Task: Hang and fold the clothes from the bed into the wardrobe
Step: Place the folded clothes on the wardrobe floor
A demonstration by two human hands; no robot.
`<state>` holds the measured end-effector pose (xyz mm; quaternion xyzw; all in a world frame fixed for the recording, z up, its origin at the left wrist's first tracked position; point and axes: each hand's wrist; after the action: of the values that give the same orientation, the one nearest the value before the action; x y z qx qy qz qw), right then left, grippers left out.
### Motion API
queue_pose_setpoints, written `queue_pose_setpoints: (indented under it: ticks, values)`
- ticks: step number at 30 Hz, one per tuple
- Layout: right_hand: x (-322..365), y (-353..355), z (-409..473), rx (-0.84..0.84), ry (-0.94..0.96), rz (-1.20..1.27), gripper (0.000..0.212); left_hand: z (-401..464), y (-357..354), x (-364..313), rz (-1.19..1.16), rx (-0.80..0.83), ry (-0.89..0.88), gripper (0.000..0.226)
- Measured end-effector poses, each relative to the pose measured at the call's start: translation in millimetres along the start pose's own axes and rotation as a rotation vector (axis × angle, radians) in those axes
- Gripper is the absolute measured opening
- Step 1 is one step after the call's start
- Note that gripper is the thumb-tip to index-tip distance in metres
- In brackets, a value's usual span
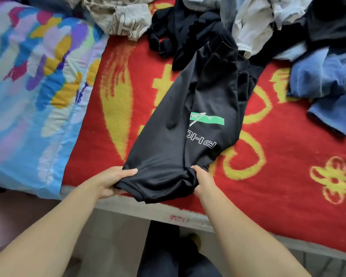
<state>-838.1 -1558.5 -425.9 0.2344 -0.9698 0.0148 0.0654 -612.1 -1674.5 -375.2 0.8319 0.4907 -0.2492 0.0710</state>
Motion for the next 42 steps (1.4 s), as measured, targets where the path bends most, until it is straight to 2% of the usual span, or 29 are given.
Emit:
queue_pose_setpoints:
  ticks: [5, 9, 12, 15, 18, 20, 21, 22, 24, 26, 27, 29, 31, 33, 35, 38, 40, 42]
  values:
    - [-8.5, 98.0, -33.3, -0.189, 0.215, -0.25, 0.042, -34.9, -44.6, 49.5, 0.206, 0.186, 0.25, 0.007]
    - [-47.1, 157.0, -51.7, -0.205, 0.021, -0.456, 0.03, -68.6, -68.8, 97.2, 0.365, 0.299, 0.43, 0.011]
    - [-59.3, 177.1, -61.5, -0.168, -0.064, -0.405, 0.031, -85.2, -72.0, 104.8, 0.307, 0.34, 0.468, 0.011]
    - [-33.8, 170.8, -70.6, -0.056, -0.067, -0.194, 0.029, -83.1, -76.3, 75.8, 0.092, 0.282, 0.34, 0.011]
    - [16.2, 151.3, -83.0, 0.008, -0.015, 0.218, 0.007, -56.2, -92.2, 17.6, -0.282, 0.09, 0.102, 0.012]
    - [46.0, 136.5, -89.7, 0.04, 0.187, 0.477, 0.013, -33.7, -108.6, -25.6, -0.531, 0.036, -0.104, 0.019]
    - [57.9, 129.8, -88.9, 0.015, 0.329, 0.471, 0.024, -20.0, -117.2, -45.0, -0.573, 0.026, -0.197, 0.023]
    - [65.8, 123.4, -86.6, -0.033, 0.473, 0.361, 0.034, -6.7, -127.0, -59.8, -0.55, 0.001, -0.27, 0.025]
    - [67.3, 113.0, -83.9, -0.13, 0.753, -0.048, 0.042, 14.4, -147.3, -70.6, -0.286, -0.049, -0.382, 0.033]
    - [55.8, 108.4, -74.1, -0.171, 1.01, -0.611, 0.049, 28.6, -160.7, -56.9, 0.232, -0.1, -0.539, 0.04]
    - [47.5, 107.8, -64.2, -0.168, 1.087, -0.951, 0.057, 35.1, -162.4, -42.6, 0.582, -0.099, -0.642, 0.046]
    - [26.8, 113.7, -40.0, -0.198, 1.15, -1.609, 0.079, 44.3, -158.1, -3.5, 1.302, -0.004, -0.815, 0.069]
    - [16.5, 124.8, -18.8, -0.339, 1.054, -1.99, 0.097, 51.4, -149.1, 31.0, 1.822, 0.134, -0.83, 0.091]
    - [20.9, 134.3, -4.7, -0.463, 0.873, -2.075, 0.107, 61.8, -140.6, 50.1, 2.003, 0.179, -0.701, 0.1]
    - [33.6, 138.1, 9.1, -0.504, 0.788, -2.075, 0.112, 77.6, -132.3, 48.8, 2.025, 0.131, -0.613, 0.104]
    - [46.9, 132.6, 20.5, -0.469, 0.724, -2.137, 0.106, 97.1, -124.6, 34.8, 2.085, 0.105, -0.622, 0.096]
    - [48.5, 126.2, 18.5, -0.412, 0.682, -2.184, 0.098, 98.4, -126.0, 25.9, 2.106, 0.2, -0.612, 0.086]
    - [51.3, 121.2, 7.6, -0.321, 0.62, -2.224, 0.09, 87.8, -128.7, 17.0, 2.057, 0.322, -0.518, 0.085]
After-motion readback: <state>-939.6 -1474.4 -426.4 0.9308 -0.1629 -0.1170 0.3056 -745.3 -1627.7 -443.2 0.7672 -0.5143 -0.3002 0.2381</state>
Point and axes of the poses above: each hand's wrist, its own z-axis towards the middle knuckle, its own y-axis out of the back of the hand, x = y × z, and after that the axes turned 8 degrees about -y, right-handed
